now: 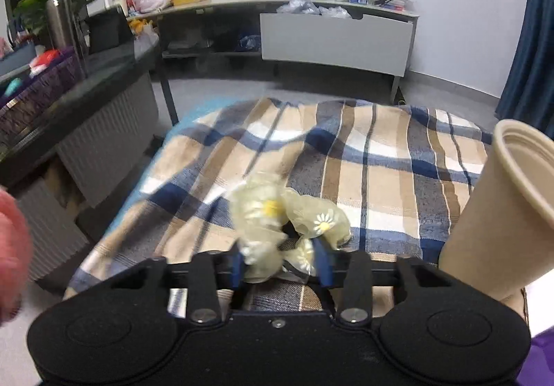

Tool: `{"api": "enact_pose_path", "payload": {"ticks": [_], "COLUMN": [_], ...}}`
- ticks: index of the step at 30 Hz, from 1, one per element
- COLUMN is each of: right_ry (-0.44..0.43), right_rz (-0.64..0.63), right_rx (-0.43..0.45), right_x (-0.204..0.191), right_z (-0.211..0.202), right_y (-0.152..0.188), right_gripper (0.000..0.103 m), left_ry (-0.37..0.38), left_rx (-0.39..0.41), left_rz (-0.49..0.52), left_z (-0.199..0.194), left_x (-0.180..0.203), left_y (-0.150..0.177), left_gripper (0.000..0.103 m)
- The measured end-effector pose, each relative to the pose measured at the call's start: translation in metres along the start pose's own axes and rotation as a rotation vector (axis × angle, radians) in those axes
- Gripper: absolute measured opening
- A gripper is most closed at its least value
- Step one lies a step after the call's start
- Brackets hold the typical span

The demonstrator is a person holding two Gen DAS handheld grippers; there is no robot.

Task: Organize soft objects
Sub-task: 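Close the right tool on the clear daisy-print plastic bag while the left tool holds the slipper, then carry the slipper in the left tool while the right tool carries the plastic bag to the box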

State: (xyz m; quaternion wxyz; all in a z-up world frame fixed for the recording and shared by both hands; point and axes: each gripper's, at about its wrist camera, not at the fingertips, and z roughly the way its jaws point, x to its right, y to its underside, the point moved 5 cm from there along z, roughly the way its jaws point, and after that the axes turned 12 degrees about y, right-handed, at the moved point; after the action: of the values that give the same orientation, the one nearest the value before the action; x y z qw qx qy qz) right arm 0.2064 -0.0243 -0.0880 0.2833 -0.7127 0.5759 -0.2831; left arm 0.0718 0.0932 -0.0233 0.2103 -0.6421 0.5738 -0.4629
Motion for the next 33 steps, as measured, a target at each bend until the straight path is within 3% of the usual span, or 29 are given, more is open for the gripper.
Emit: {"api": "enact_pose_path", "payload": {"ticks": [1, 5, 12, 19, 33], "right_ry": [0.004, -0.012, -0.076, -0.084, -0.056], "right_rz": [-0.011, 0.002, 0.025, 0.038, 0.069], "right_rx": [0.019, 0.080, 0.178, 0.236, 0.305], "right_x": [0.001, 0.005, 0.023, 0.045, 0.083], "right_z": [-0.007, -0.039, -0.111, -0.165, -0.220], "right_y": [-0.001, -0.008, -0.008, 0.004, 0.026], "right_gripper": [0.023, 0.019, 0.018, 0.018, 0.018], "left_ry": [0.000, -0.004, -0.013, -0.022, 0.015], "left_rx": [-0.002, -0.002, -0.012, -0.022, -0.024], "left_rz": [0.000, -0.003, -0.001, 0.028, 0.095], "left_z": [0.001, 0.003, 0.003, -0.003, -0.016], "left_x": [0.001, 0.002, 0.007, 0.021, 0.067], "left_y": [0.000, 0.001, 0.000, -0.002, 0.004], "left_gripper": [0.049, 0.049, 0.049, 0.049, 0.049]}}
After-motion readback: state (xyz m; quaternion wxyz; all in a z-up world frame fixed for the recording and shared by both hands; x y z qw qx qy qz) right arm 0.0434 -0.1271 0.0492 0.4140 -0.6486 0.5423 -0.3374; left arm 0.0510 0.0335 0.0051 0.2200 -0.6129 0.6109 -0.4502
